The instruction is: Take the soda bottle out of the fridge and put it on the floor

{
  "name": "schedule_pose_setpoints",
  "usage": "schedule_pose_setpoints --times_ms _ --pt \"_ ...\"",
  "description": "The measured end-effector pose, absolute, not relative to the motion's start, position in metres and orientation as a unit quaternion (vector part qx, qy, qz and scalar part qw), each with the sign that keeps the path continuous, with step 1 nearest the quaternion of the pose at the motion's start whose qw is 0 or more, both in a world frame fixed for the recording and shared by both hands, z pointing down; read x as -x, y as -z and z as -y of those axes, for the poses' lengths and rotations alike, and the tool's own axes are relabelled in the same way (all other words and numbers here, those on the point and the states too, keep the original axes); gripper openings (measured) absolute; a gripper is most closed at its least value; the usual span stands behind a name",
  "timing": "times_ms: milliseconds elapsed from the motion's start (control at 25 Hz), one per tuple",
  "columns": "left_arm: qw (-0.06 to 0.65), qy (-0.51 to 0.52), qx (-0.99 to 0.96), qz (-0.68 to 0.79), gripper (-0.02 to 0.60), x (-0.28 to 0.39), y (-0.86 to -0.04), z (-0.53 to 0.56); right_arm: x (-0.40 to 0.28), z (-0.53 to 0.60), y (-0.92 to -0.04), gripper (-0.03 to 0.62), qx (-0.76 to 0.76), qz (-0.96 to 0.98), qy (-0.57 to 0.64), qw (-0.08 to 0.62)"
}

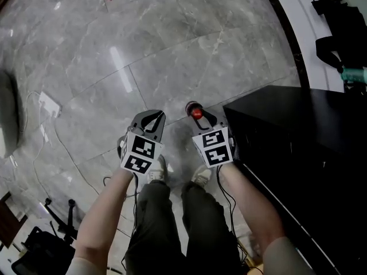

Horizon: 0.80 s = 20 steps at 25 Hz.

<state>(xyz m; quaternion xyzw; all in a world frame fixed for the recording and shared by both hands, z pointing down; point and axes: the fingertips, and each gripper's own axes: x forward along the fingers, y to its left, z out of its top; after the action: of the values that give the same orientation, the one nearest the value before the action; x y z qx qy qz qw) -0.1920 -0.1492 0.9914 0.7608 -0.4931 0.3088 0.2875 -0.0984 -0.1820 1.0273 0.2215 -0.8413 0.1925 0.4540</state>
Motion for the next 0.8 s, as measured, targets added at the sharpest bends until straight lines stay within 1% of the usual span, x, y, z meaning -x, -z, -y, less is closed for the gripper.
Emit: schedule_pose_setpoints --times_ms 280,800 --pt "0.311 -0.318 -0.748 0.492 0.008 0.188 -1.062 0.143 0.099 0.168 -1.104 0.115 -0.190 0.840 -0.176 0.477" --pt "0.349 -0.330 -0.739 0.473 0.008 0.175 -1.159 0.120 0.080 0.136 -1.212 0.115 -0.163 0.823 -0.174 0.517"
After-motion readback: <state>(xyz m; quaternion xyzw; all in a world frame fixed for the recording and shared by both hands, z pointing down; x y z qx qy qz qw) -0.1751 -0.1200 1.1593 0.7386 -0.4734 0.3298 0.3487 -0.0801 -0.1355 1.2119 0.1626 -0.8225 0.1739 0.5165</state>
